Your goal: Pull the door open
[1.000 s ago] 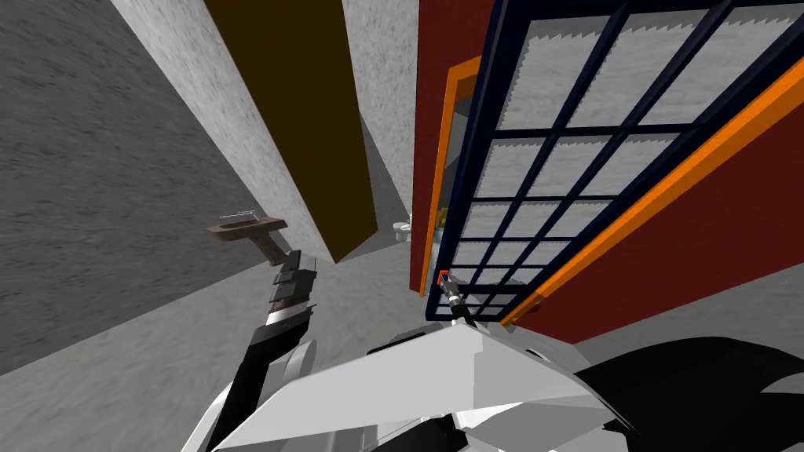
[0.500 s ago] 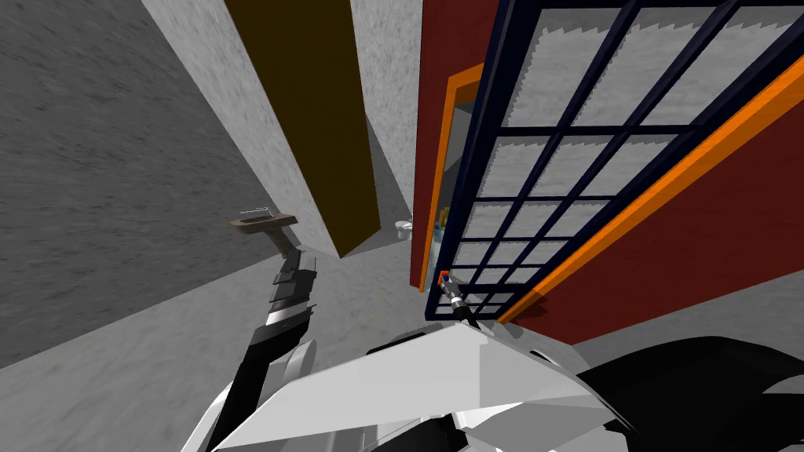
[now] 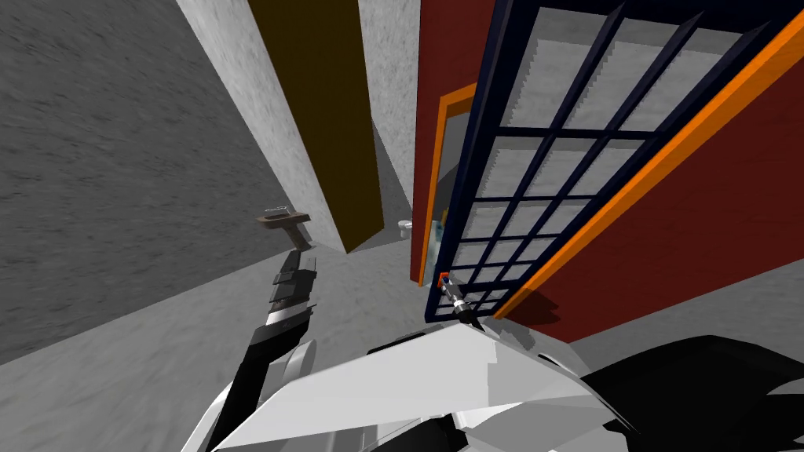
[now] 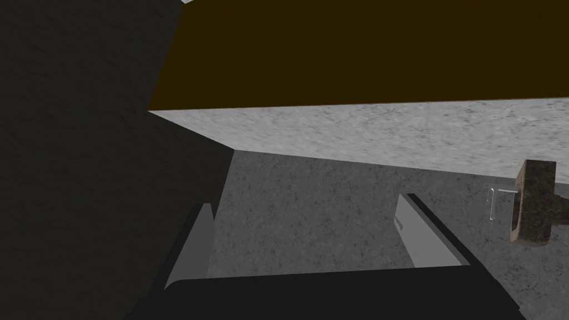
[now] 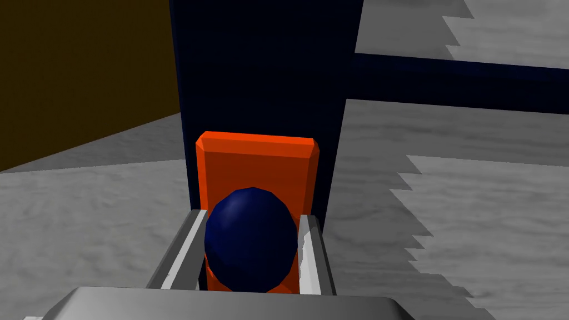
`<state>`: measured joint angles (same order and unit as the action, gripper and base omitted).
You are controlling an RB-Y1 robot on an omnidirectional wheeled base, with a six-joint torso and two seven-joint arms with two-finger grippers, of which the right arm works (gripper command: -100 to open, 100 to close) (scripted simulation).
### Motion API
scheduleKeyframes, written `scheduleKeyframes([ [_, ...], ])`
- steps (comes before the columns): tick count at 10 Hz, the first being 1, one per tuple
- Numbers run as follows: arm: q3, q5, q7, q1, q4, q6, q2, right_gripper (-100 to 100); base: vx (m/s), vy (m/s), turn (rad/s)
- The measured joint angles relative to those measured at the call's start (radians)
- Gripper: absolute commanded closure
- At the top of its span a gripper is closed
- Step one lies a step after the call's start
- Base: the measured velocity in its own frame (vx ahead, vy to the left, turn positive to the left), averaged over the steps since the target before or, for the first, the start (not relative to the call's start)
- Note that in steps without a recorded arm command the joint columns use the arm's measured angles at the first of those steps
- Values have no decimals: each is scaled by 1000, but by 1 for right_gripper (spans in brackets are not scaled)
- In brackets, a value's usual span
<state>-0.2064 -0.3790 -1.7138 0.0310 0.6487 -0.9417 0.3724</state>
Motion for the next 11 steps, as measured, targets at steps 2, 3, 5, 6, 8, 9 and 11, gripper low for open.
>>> scheduleKeyframes([
  [2,-11,7,-12,9,2,-8,9,100,-202,-44,123],
  [3,-22,14,-27,16,4,-22,21,100,-200,-36,96],
  [5,-45,28,-53,37,6,-50,40,100,-205,-61,103],
  [6,-57,36,-67,42,2,-64,48,100,-235,-52,98],
  [8,-80,50,-95,62,8,-92,69,100,-221,-52,84],
  [9,-89,56,-108,70,11,-103,80,100,-99,-11,10],
  [11,-95,60,-114,76,6,-107,83,100,-179,-70,167],
])
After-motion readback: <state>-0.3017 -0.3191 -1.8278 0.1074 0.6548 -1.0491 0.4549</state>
